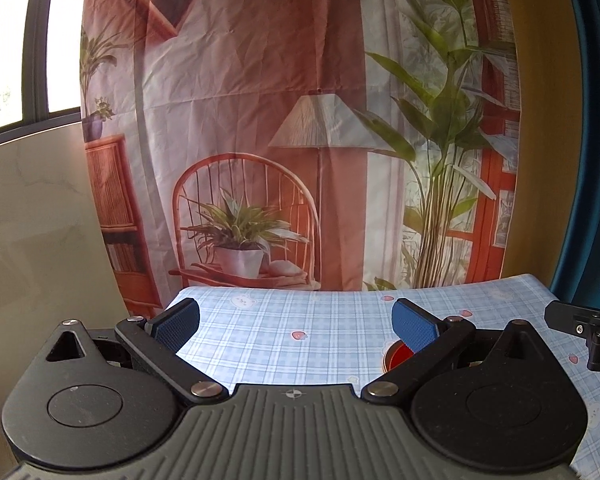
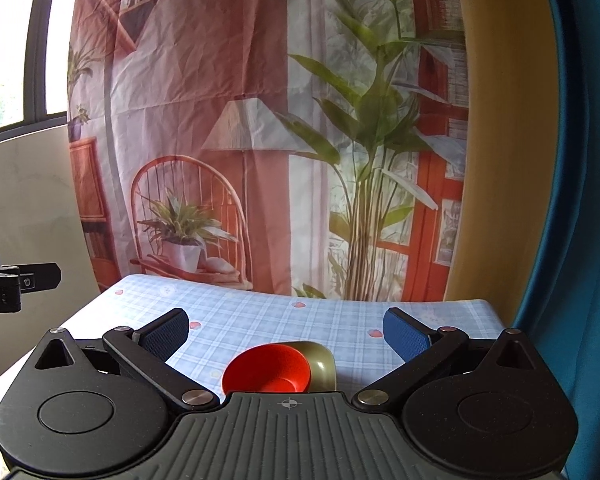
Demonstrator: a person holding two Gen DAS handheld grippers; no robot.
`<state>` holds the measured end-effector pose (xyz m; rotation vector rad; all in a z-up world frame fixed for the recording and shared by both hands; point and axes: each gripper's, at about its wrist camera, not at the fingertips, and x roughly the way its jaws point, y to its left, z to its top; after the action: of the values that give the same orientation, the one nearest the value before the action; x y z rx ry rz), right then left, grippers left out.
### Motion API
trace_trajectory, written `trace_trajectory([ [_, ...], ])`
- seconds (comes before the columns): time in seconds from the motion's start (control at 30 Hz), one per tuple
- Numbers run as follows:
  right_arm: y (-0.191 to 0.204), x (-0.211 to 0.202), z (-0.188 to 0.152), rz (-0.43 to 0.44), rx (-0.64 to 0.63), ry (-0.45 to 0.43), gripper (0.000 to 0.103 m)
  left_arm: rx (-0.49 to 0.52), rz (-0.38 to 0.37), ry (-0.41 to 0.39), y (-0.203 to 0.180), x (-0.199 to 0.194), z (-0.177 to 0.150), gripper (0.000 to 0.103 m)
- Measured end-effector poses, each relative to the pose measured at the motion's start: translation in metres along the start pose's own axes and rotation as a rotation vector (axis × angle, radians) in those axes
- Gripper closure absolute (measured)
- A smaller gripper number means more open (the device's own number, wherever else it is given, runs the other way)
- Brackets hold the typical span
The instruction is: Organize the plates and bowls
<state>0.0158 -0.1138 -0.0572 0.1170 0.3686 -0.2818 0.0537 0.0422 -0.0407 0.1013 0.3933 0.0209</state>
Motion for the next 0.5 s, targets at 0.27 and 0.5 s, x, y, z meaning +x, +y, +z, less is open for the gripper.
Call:
trace_trajectory([
  [0.27, -0.007, -0.002, -0.0004, -0.016, 0.019, -0.003, 0.0, -0.006, -0.013, 0.009, -0.0006, 0.0015, -0.002, 0.0],
  [0.5, -0.008, -0.0016, -0.0019, -0.023, 0.03, -0.003, 0.0, -0.011, -0.025, 0.016, 0.0016, 0.0021, -0.0024, 0.0],
])
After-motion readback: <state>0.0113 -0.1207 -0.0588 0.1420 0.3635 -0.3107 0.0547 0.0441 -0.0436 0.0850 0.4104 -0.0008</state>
